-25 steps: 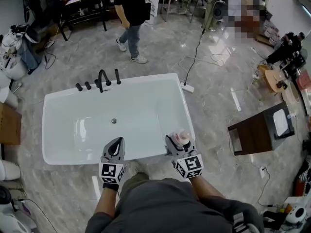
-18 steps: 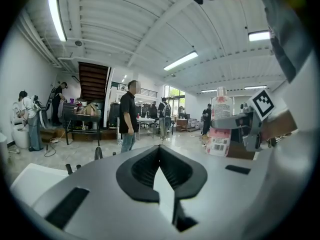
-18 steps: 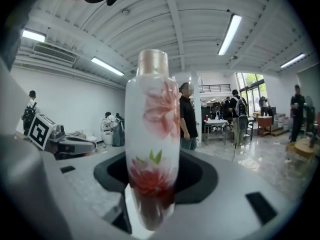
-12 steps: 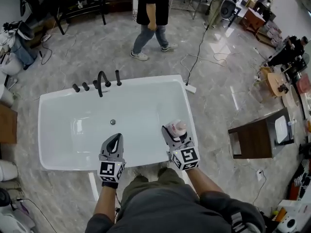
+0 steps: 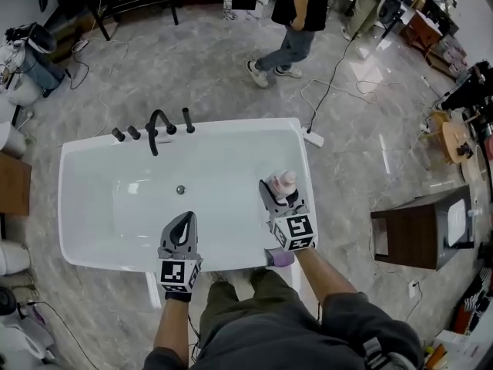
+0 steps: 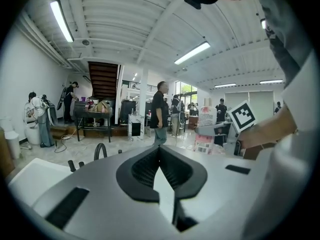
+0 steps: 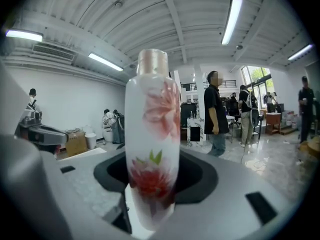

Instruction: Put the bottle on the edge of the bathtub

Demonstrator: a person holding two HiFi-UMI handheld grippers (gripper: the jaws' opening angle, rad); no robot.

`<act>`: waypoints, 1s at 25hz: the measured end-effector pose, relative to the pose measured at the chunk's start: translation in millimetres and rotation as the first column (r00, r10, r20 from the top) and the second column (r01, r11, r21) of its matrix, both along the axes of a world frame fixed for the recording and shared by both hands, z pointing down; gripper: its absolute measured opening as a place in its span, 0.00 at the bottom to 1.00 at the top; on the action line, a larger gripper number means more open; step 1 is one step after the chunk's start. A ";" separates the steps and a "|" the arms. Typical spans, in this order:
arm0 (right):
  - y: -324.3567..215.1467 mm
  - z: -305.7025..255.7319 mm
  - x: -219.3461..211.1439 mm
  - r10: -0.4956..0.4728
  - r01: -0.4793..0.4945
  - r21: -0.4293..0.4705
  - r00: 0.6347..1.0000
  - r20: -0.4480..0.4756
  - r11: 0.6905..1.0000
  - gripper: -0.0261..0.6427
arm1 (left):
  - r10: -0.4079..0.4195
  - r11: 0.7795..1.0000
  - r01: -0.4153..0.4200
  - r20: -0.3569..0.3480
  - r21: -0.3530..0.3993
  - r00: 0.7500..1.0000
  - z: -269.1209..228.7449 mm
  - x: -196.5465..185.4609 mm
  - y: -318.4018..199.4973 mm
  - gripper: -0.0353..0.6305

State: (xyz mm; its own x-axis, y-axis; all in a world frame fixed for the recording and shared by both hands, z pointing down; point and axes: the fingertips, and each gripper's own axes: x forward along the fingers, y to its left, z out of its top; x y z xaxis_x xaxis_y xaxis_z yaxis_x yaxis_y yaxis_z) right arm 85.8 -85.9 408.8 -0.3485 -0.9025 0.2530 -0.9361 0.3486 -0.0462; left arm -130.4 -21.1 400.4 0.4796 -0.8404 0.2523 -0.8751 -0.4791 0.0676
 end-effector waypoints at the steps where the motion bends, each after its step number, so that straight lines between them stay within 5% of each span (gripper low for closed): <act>1: -7.9 4.9 3.8 -0.001 0.001 -0.001 1.000 -0.002 1.000 0.37 | -0.003 1.000 0.003 0.002 -0.006 1.000 4.2 3.6 -2.9 0.05; 25: -191.3 135.6 14.0 -0.012 0.013 0.027 0.999 -0.051 1.000 0.37 | -0.021 0.989 0.026 0.039 -0.149 0.999 114.7 17.7 -38.7 0.05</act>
